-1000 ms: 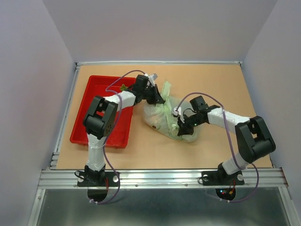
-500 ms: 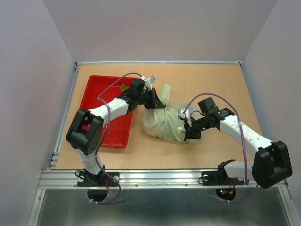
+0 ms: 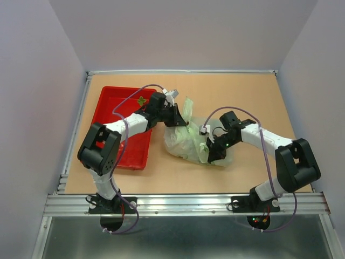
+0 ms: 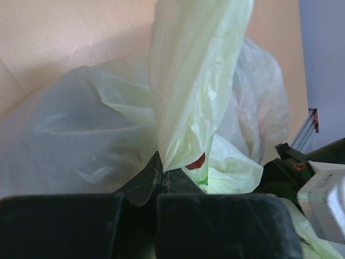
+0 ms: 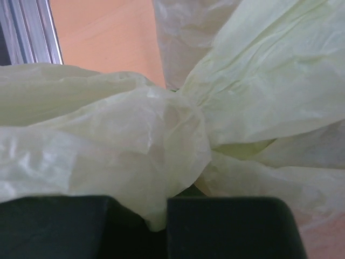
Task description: Place the fake fruits into the plastic bag and tie a complex knot
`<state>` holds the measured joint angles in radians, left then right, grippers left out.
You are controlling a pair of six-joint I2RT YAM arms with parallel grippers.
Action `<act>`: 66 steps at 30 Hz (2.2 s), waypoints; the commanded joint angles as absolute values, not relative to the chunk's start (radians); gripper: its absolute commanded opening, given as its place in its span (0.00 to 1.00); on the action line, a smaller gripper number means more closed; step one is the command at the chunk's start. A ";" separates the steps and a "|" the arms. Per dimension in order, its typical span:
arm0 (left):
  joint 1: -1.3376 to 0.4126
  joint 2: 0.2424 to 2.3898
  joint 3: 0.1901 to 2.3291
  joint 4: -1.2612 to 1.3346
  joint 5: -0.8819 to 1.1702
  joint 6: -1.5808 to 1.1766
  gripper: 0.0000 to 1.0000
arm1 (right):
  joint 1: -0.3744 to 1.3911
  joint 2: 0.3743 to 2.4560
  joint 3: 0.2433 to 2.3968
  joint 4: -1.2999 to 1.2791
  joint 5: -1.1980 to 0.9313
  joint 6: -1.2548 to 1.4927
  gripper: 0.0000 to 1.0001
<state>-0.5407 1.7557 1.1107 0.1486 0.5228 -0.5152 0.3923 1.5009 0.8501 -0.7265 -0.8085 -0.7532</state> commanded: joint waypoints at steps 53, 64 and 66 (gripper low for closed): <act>-0.684 1.024 0.718 0.212 0.538 0.620 0.00 | 0.046 1.477 1.083 -0.474 -0.723 0.422 0.00; -0.683 0.894 0.690 0.106 0.589 0.759 0.00 | 0.005 1.477 1.094 -0.535 -0.813 0.295 0.01; -0.683 0.899 0.693 0.088 0.647 0.816 0.00 | 0.006 1.474 1.097 -0.537 -0.825 0.296 0.00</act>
<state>-0.6853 0.9031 0.6533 0.1226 0.5587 0.7113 0.0132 1.5146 1.1011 -0.5270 -0.8066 0.3412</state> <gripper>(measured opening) 0.029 0.012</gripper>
